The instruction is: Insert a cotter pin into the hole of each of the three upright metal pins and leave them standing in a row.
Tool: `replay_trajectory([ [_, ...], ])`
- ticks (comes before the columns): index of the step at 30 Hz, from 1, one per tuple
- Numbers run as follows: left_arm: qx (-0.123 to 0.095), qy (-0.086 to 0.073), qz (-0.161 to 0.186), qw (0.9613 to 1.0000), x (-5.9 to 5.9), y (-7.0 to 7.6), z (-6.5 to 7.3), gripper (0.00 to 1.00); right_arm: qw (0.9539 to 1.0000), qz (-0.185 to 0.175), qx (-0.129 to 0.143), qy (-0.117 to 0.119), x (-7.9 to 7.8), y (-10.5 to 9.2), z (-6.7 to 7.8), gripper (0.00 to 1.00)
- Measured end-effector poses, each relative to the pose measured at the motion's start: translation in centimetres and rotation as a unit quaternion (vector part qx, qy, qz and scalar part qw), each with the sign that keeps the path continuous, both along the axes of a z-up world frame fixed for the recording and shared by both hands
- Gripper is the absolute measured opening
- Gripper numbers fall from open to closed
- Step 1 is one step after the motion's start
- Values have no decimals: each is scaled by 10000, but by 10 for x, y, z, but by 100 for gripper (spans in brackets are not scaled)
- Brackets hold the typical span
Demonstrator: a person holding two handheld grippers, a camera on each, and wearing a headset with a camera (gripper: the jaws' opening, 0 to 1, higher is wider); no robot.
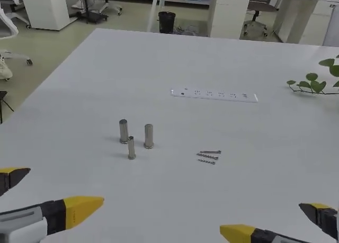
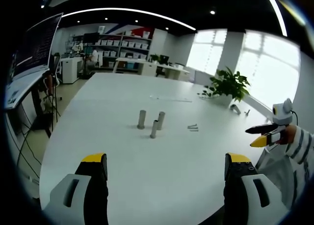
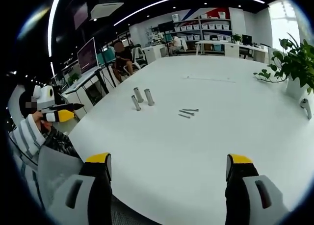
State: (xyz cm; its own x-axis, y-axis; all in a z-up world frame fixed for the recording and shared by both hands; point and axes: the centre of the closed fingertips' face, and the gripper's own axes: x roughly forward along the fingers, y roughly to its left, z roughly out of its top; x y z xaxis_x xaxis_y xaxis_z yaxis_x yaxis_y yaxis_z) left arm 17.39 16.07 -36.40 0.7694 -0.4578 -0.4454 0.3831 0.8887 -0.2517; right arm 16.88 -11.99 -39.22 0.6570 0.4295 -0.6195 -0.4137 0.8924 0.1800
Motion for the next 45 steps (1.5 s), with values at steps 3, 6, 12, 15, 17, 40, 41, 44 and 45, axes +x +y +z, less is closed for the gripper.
replay_trajectory([
  [3,16,37,12,10000,3,1,0,99,10000,84,-33,39,1,3,0,94],
  [6,96,-6,7,10000,5,2,1,99,9997,169,-180,17,2,4,-1,89],
  [12,-246,-215,55,9995,16,0,16,99,9995,197,-258,7,4,6,-1,89],
  [15,-257,-272,45,9993,22,1,21,99,9993,236,-300,0,6,8,0,89],
  [17,-190,-309,16,9993,26,1,21,99,9991,239,-346,-23,7,9,0,88],
  [40,561,-91,-807,9951,74,-13,-18,85,9998,-62,-197,-84,16,13,8,85],
  [41,570,-80,-847,9947,76,-14,-19,84,9997,-61,-198,-119,17,14,9,85],
  [44,579,-27,-1002,9933,83,-19,-25,82,9996,-63,-196,-212,19,17,13,85],
  [45,583,-1,-1065,9926,86,-21,-27,81,9996,-65,-182,-229,20,18,14,85],
])
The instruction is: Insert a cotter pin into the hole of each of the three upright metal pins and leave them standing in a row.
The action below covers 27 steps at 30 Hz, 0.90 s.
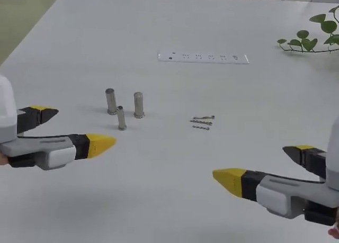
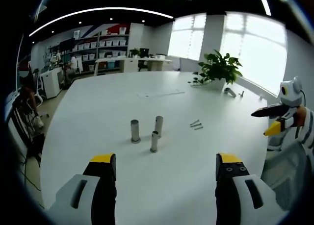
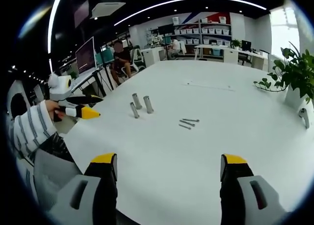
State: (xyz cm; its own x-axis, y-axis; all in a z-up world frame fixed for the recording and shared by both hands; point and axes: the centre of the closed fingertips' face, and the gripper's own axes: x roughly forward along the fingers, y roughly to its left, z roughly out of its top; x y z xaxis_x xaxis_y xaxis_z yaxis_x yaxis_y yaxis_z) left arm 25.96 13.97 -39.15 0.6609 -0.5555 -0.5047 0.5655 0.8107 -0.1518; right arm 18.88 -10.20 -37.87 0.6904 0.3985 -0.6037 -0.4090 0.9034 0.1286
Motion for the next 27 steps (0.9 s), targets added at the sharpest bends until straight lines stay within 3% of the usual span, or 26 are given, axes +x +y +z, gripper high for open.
replay_trajectory([
  [3,98,128,-176,9997,3,-4,-9,75,9995,-76,301,-115,5,7,7,86],
  [5,290,114,-269,9992,8,-4,-15,74,9990,-148,406,-141,8,8,9,86],
  [9,508,171,-402,9978,19,-5,-25,73,9992,-178,246,-248,14,8,11,86],
  [15,752,106,-540,9956,37,-7,-33,65,9993,-223,175,-226,16,8,8,86],
  [27,752,132,-705,9946,59,-26,-45,45,9993,-286,-38,-254,24,4,7,89],
])
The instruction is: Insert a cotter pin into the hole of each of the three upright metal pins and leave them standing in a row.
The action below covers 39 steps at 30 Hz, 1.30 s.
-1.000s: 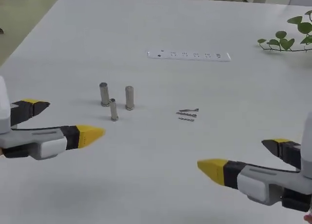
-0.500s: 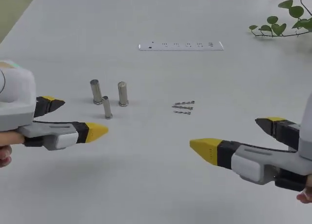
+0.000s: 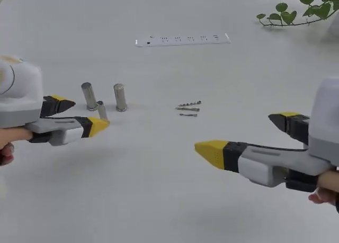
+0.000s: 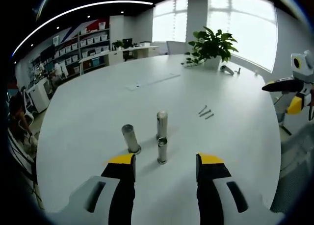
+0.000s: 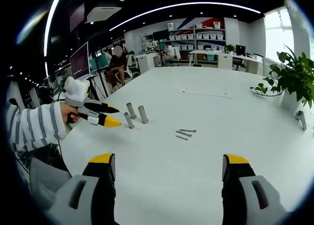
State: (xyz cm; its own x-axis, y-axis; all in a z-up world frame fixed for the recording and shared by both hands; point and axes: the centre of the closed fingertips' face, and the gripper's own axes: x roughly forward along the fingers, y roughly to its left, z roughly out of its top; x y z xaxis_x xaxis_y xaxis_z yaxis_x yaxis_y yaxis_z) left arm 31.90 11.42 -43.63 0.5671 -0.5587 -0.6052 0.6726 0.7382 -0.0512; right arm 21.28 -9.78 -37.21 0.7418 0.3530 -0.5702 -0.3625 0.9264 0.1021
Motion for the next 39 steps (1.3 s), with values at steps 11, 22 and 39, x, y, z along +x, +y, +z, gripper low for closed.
replay_trajectory([
  [11,199,-70,-185,9996,11,-11,-11,24,10000,5,8,57,2,-1,-3,90],
  [22,379,-74,-283,9989,17,-15,-19,14,9999,-50,76,52,5,-4,-5,95],
  [39,261,-224,-132,9993,18,-12,-17,5,9998,-29,140,152,3,-3,-9,96],
])
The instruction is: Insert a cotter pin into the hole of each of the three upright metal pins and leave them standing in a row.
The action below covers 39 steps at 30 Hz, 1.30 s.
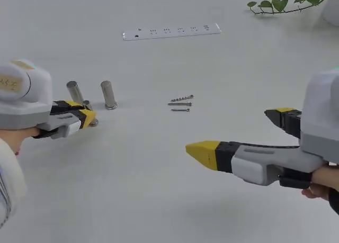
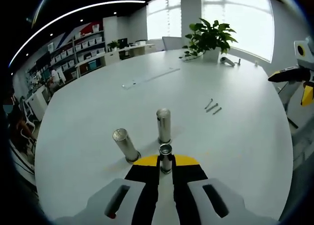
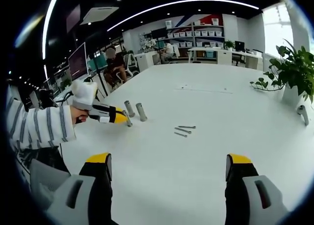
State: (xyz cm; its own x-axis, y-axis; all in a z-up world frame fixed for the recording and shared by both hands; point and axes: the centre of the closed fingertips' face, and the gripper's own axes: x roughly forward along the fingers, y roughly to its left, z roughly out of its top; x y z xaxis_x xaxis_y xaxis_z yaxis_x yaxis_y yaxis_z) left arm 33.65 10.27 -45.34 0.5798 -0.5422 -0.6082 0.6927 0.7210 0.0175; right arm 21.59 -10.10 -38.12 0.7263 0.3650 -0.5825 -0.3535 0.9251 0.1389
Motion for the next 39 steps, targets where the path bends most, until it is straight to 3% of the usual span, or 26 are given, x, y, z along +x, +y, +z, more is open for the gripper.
replay_trajectory([
  [4,-177,-66,84,9998,2,-2,12,5,10000,13,32,7,0,0,0,95],
  [11,77,-65,-130,9999,-12,-3,9,5,9999,73,81,-23,0,2,2,95],
  [19,-84,-39,-100,9999,-22,-10,15,5,9999,114,114,-32,-4,2,2,94],
  [32,-81,-291,-755,9967,-57,-35,33,5,9997,143,189,-96,-9,3,5,94],
  [39,-123,-286,-1134,9931,-78,-56,34,5,9996,171,168,-136,-12,1,5,93],
])
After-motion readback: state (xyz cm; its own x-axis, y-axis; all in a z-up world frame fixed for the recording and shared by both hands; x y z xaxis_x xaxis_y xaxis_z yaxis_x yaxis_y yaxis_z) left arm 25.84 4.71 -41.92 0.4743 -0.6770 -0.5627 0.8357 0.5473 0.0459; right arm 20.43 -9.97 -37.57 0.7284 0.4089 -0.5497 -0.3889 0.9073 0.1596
